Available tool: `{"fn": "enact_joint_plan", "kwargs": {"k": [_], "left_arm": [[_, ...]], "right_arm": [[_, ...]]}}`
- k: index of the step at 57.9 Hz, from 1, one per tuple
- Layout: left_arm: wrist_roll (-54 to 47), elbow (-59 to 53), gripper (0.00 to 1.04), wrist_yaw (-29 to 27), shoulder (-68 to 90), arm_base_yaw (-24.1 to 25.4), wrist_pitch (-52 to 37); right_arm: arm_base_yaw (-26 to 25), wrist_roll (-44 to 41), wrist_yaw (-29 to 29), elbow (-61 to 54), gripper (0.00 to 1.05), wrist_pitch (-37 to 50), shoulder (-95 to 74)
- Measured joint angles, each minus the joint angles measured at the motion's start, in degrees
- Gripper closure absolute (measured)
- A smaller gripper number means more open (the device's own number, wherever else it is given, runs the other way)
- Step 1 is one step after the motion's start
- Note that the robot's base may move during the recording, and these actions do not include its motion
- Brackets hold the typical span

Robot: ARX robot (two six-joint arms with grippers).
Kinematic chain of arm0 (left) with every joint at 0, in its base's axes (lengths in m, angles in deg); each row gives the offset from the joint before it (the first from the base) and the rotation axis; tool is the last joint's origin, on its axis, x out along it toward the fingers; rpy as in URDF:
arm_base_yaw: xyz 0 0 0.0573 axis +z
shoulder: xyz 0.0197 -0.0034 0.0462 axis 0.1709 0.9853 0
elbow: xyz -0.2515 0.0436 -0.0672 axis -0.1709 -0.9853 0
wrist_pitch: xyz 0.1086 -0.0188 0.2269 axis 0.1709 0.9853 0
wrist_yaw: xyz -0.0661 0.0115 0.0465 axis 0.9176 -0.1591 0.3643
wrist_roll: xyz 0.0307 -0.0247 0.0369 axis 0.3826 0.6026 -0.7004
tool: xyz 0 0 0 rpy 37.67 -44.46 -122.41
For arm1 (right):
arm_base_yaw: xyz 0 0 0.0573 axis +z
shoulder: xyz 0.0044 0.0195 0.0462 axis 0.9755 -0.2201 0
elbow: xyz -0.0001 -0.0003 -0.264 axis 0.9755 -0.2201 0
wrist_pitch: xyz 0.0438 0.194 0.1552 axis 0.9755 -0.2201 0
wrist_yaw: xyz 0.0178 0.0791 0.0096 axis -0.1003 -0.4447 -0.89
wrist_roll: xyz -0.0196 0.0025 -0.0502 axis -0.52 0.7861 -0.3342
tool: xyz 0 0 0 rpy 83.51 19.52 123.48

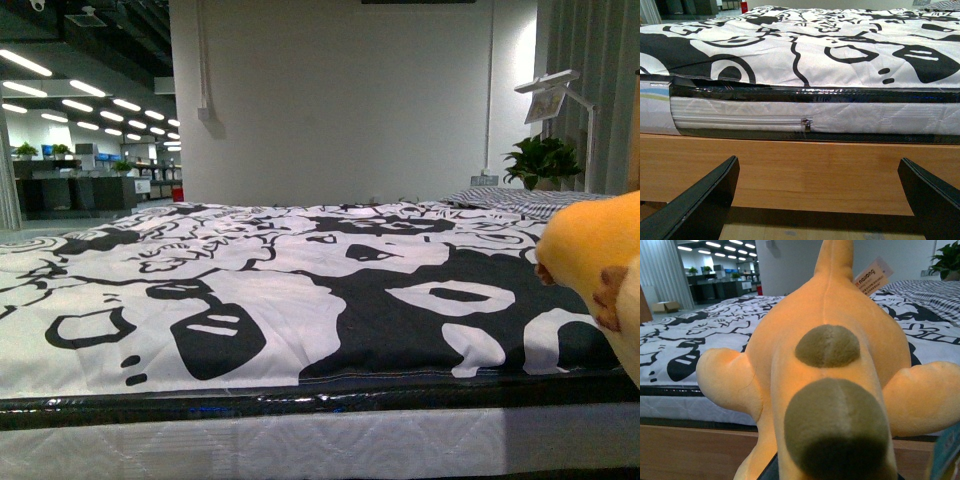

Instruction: Put away toys

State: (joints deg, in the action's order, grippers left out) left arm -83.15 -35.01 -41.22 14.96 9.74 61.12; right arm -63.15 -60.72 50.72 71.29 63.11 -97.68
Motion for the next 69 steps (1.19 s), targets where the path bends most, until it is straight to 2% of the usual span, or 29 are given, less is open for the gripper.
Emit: {"fn": "enact_joint_plan", "kwargs": {"k": [8, 69], "left_arm": [[0.00, 0.00, 0.06, 0.00, 0.00, 0.00, 0.00], [0.00, 0.00, 0.06, -0.11, 0.00, -0.04, 0.00]], "right_arm": [[0.22, 0.09, 0.63, -4.79, 0.96, -0.70, 3.26], [0.61, 0.15, 1.29, -4.76, 0.96, -0.96, 4.00]]}}
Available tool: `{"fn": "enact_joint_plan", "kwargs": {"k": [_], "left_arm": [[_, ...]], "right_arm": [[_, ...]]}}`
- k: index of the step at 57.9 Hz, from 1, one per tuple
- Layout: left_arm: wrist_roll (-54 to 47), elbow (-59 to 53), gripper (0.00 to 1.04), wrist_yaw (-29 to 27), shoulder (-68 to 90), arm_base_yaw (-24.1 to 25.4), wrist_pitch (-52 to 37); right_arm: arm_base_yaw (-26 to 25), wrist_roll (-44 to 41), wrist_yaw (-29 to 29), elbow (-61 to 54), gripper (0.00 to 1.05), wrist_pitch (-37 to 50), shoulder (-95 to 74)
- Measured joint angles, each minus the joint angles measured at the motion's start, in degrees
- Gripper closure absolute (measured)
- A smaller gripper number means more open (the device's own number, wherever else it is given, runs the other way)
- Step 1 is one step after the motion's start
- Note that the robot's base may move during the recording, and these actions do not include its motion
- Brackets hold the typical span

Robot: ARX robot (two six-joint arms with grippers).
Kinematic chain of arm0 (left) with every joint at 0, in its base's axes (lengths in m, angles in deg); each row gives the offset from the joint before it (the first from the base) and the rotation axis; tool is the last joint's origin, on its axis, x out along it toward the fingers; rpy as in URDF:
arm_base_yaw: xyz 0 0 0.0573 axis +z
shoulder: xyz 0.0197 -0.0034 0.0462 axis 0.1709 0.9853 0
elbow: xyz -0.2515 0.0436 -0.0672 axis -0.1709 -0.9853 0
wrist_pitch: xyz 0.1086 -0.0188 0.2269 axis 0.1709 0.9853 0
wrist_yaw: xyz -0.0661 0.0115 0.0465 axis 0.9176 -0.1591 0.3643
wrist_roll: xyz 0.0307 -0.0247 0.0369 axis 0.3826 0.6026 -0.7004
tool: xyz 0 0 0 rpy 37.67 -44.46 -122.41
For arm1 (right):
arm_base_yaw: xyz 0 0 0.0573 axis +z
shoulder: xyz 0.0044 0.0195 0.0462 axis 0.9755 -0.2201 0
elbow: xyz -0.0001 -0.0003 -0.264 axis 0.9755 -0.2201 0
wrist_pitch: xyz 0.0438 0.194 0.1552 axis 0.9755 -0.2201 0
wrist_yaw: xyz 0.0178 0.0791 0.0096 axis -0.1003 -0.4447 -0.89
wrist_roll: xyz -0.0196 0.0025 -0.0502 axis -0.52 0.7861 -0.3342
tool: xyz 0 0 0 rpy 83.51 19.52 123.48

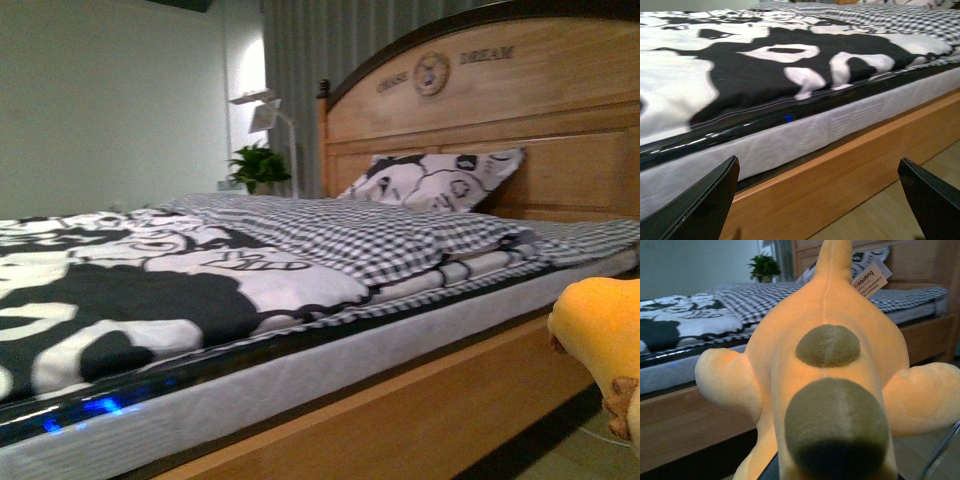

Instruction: Put away toys

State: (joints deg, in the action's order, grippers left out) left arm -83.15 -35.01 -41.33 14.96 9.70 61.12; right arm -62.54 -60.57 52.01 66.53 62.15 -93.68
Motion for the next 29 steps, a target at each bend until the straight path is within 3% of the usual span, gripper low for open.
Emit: {"fn": "enact_joint_plan", "kwargs": {"k": [29], "left_arm": [[0.00, 0.00, 0.06, 0.07, 0.00, 0.00, 0.00]], "right_arm": [[0.00, 0.02, -0.02, 0.00, 0.96, 0.00, 0.07]]}}
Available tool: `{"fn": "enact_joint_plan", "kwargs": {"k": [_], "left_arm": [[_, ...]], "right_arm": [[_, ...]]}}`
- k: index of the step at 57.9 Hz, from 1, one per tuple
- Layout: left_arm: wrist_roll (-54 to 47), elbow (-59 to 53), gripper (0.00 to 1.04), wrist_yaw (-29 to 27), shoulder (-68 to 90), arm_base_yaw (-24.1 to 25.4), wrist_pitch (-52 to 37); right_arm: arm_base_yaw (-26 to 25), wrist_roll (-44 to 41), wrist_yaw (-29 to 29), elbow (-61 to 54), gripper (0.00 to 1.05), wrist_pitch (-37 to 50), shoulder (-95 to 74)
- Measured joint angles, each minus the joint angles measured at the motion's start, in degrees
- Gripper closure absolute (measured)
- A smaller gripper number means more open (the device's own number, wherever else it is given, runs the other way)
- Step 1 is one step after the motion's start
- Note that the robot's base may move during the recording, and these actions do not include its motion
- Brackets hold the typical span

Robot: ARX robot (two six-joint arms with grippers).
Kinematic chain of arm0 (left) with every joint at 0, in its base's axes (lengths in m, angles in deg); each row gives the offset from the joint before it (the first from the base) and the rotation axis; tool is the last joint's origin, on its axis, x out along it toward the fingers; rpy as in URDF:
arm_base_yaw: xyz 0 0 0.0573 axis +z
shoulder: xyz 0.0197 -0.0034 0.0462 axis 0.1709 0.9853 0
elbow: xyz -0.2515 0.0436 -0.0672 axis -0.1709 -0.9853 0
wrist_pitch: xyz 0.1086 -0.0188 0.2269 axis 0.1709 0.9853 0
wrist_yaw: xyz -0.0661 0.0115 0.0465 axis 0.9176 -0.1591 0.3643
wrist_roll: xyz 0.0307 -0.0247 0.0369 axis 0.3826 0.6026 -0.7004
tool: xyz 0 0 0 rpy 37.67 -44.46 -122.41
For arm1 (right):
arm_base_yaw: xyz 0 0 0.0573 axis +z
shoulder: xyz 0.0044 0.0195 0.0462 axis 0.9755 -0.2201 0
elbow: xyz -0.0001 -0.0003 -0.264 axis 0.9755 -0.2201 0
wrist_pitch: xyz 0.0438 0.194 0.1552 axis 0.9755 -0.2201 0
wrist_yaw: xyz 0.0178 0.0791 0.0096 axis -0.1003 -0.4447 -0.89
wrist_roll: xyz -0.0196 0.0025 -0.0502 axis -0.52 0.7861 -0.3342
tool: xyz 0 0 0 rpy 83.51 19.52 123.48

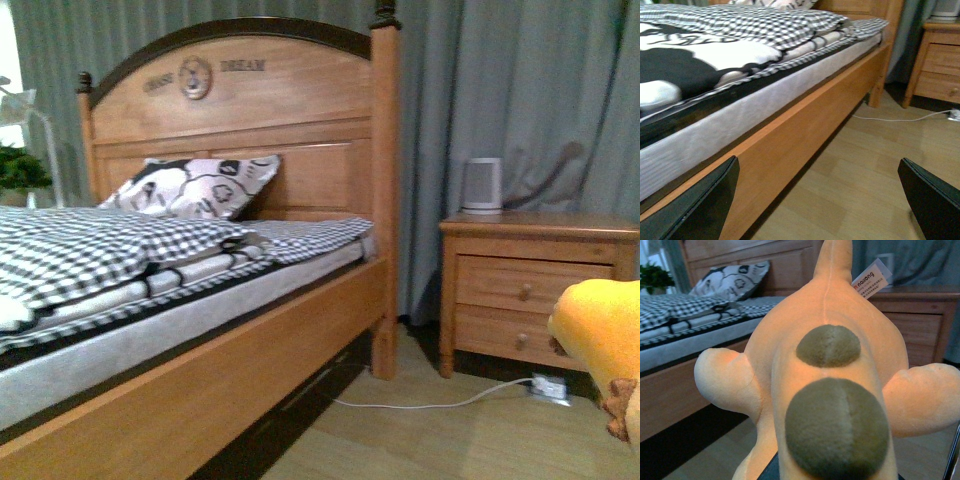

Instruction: Put away toys

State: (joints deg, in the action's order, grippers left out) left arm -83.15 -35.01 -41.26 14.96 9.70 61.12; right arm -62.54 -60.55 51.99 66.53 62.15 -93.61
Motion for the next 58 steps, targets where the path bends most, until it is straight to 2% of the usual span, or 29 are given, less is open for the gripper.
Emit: {"fn": "enact_joint_plan", "kwargs": {"k": [58], "left_arm": [[0.00, 0.00, 0.06, 0.02, 0.00, 0.00, 0.00]], "right_arm": [[-0.07, 0.02, -0.24, 0.00, 0.97, 0.00, 0.02]]}}
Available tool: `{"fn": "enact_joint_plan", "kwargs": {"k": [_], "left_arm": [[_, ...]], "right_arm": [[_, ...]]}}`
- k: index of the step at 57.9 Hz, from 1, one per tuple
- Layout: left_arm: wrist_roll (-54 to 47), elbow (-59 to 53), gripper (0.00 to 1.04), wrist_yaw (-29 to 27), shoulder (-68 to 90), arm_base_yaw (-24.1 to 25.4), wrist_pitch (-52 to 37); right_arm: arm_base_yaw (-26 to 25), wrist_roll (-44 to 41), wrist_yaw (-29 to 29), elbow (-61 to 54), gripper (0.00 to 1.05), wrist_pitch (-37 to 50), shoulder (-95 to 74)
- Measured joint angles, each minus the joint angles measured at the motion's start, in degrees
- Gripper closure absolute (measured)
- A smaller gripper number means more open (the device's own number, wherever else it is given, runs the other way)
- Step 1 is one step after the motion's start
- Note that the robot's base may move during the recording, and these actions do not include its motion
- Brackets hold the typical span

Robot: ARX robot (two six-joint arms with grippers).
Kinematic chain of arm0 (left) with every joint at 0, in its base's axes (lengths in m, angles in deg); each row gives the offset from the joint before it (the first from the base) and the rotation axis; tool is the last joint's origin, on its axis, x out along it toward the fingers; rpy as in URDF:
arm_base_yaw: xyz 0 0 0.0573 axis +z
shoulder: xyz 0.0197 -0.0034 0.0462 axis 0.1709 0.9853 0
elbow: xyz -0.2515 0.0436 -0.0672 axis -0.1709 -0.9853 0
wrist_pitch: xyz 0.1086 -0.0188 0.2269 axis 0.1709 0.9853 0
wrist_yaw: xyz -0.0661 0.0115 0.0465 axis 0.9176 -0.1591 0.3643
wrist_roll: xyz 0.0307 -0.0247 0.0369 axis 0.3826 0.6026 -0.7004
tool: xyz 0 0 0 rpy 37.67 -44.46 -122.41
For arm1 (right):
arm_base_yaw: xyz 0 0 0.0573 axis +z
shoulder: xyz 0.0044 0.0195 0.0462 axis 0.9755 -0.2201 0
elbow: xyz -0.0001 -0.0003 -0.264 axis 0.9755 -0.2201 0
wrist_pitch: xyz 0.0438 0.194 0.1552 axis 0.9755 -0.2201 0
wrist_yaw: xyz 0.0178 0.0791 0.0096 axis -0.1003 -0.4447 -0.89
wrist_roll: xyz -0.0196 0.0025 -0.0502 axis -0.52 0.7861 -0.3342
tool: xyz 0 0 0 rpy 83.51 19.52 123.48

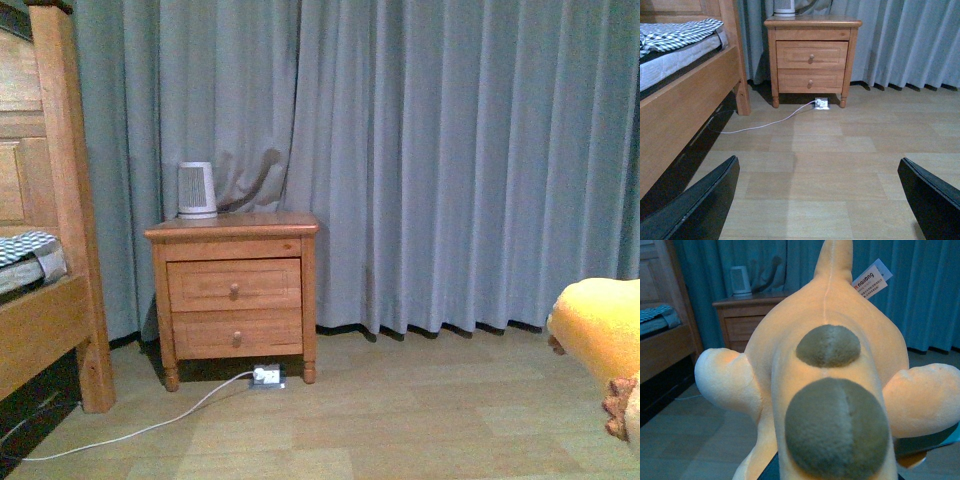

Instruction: Put away toys

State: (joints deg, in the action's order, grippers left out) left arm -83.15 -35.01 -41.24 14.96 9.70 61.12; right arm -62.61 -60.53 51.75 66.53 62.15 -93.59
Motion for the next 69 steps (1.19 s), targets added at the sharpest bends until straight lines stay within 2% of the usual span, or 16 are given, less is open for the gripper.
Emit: {"fn": "enact_joint_plan", "kwargs": {"k": [69], "left_arm": [[0.00, 0.00, 0.06, 0.02, 0.00, 0.00, 0.00]], "right_arm": [[0.00, 0.00, 0.13, 0.00, 0.97, 0.00, 0.00]]}}
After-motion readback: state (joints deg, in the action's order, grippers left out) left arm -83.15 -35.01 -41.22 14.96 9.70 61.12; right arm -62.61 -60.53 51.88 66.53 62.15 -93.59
